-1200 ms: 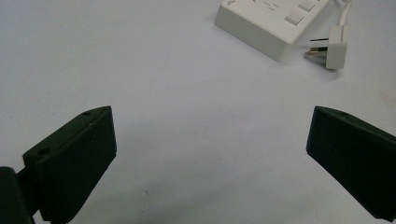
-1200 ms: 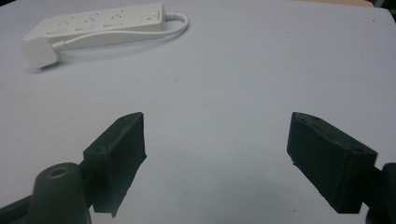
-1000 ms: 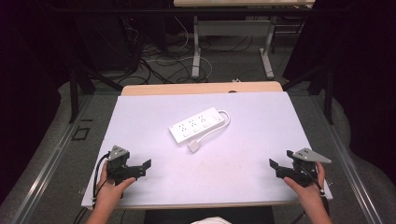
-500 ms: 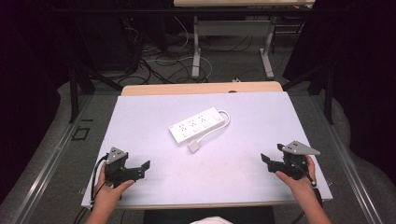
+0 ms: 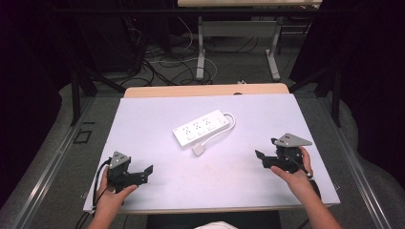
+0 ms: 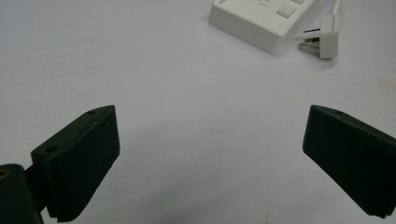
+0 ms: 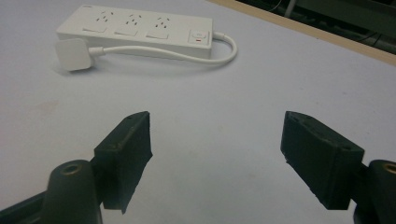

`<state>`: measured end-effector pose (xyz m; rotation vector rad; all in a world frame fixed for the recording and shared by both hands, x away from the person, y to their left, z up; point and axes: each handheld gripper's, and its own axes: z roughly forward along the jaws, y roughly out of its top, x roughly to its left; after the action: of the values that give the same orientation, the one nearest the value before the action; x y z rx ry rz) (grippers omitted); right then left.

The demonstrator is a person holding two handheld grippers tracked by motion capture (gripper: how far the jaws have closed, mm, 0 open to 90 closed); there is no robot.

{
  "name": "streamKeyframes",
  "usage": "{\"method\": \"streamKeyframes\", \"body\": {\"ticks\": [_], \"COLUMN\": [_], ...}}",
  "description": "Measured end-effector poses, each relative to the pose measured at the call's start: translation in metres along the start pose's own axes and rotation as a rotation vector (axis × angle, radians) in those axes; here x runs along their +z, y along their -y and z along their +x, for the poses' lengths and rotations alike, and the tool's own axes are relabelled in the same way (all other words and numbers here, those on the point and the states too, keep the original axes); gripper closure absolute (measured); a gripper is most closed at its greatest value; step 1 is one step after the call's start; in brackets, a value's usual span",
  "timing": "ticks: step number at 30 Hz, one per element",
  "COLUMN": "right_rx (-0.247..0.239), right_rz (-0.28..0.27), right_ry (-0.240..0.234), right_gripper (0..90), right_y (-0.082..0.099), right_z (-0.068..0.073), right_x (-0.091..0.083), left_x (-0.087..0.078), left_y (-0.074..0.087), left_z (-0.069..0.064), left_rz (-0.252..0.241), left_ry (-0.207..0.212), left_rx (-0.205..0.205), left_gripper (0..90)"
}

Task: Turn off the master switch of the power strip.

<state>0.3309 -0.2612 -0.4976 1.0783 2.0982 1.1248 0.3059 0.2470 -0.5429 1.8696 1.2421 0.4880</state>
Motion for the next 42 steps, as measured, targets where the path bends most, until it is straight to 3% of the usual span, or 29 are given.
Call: {"method": "streamKeyframes", "body": {"ticks": [16, 24, 31, 42], "right_rx": [-0.007, -0.090, -0.097, -0.150], "right_rz": [0.041, 0.072, 0.093, 0.100], "right_ry": [-0.040, -0.080, -0.087, -0.094], "right_gripper": [29.2, 32.2, 33.5, 36.7], "right_y": [-0.029, -0.044, -0.054, -0.072], "right_z": [0.003, 0.010, 0.013, 0.014], "right_x": [0.015, 0.027, 0.035, 0.045], "left_x": [0.000, 0.000, -0.001, -0.001], "left_y": [0.000, 0.001, 0.001, 0.001], "left_z": [-0.001, 0.000, 0.000, 0.000], "left_rz": [0.005, 0.004, 0.010, 0.006], "left_ry": [0.003, 0.000, -0.003, -0.006], "left_rx": [0.009, 0.007, 0.007, 0.014], "left_gripper": [4.3, 4.7, 4.8, 4.8]}}
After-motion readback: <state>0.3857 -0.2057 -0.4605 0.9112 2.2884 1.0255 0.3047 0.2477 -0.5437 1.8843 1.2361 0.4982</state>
